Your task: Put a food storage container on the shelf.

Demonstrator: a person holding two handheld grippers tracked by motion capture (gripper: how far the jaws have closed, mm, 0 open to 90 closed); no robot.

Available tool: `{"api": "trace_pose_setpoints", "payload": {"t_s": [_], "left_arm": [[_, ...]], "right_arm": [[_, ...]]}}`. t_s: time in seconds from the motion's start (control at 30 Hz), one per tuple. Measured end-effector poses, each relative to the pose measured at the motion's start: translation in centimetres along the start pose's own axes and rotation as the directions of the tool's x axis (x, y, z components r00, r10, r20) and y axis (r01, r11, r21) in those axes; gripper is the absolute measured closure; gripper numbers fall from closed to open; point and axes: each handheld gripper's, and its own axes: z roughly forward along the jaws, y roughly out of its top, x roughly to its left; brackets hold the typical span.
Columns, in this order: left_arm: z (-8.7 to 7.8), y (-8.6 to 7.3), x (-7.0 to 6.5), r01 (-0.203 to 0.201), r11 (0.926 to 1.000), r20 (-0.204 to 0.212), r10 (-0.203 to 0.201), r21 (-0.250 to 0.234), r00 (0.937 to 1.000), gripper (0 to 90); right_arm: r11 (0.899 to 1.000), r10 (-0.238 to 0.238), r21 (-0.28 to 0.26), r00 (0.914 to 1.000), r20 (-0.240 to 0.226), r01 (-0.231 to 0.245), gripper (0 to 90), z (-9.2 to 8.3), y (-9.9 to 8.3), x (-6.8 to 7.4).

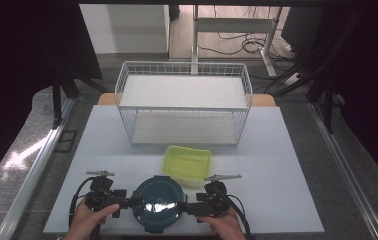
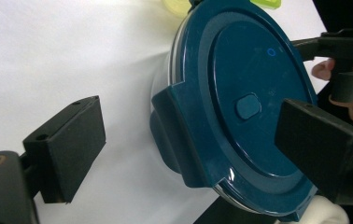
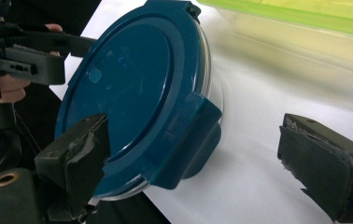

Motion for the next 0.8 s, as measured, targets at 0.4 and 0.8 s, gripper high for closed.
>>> {"api": "trace_pose_setpoints", "payload": {"t_s": [0.4, 0.8], "left_arm": [[0.8, -0.1, 0.0, 0.027, 0.9993, 0.032, -0.028, 0.024, 0.9991, 8.8], [2.2, -0.4, 0.4, 0.083, 0.9936, 0.106, -0.091, 0.077, 0.9902, 7.5]], "right_arm": [[0.999, 0.051, 0.018, 0.9984, -0.023, -0.050, 9.0, 1.3, 0.0, 0.5], [0.993, 0.108, 0.048, 0.9922, -0.062, -0.105, 8.9, 3.1, -0.4, 0.9]]}}
